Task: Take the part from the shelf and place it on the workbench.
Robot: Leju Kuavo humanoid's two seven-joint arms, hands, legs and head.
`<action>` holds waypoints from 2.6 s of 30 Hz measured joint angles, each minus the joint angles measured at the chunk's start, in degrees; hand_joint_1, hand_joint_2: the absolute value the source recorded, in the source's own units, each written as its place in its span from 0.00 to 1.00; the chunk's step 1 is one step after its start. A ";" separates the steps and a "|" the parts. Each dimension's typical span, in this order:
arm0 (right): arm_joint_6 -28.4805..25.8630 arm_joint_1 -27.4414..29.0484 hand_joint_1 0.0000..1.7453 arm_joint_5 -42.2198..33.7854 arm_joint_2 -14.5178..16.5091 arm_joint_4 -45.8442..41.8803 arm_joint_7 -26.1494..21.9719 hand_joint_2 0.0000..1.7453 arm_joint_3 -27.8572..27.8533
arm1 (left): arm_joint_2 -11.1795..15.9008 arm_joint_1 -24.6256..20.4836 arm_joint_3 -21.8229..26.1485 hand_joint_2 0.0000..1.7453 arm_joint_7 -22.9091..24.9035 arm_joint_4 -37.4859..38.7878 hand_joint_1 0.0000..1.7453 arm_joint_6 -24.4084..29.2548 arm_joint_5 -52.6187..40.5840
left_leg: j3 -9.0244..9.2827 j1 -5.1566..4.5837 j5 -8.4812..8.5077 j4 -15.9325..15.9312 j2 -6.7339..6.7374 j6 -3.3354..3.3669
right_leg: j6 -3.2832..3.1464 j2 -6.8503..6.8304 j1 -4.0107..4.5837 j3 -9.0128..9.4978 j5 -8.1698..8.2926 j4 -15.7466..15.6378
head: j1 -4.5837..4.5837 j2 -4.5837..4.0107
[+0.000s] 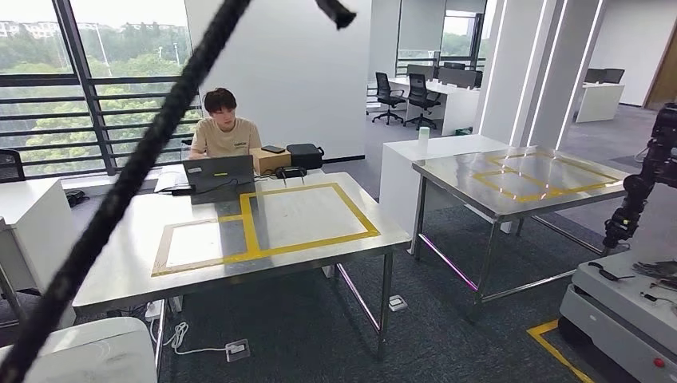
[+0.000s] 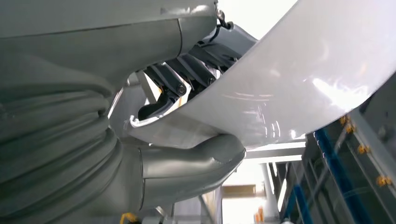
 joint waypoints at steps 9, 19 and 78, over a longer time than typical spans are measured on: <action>-0.01 0.09 0.00 -1.44 -0.04 0.00 1.07 0.00 -0.11 | -0.09 0.28 0.01 1.00 0.74 -0.42 1.00 1.22 -1.06 | -0.15 -0.16 -0.17 0.58 -4.87 -0.43 | -0.35 4.21 -0.16 -0.82 4.12 -2.50 | 0.02 0.00; -0.09 0.02 0.00 -2.22 0.00 0.00 1.63 0.00 -0.55 | -0.19 -0.54 -0.02 1.00 1.01 -1.02 1.00 1.27 -1.06 | 0.37 -0.31 -0.19 -0.29 -4.39 -0.75 | -1.45 4.65 0.13 -0.35 4.42 -3.90 | 0.01 0.00; -0.08 0.94 0.00 -3.32 -0.09 -0.24 1.45 0.00 -1.97 | -2.56 -4.70 -3.78 1.00 0.74 3.56 1.00 0.07 -1.86 | -1.30 -1.13 -7.89 15.55 -1.03 -1.45 | -2.83 3.97 0.52 -1.27 5.91 -4.62 | 0.11 -0.02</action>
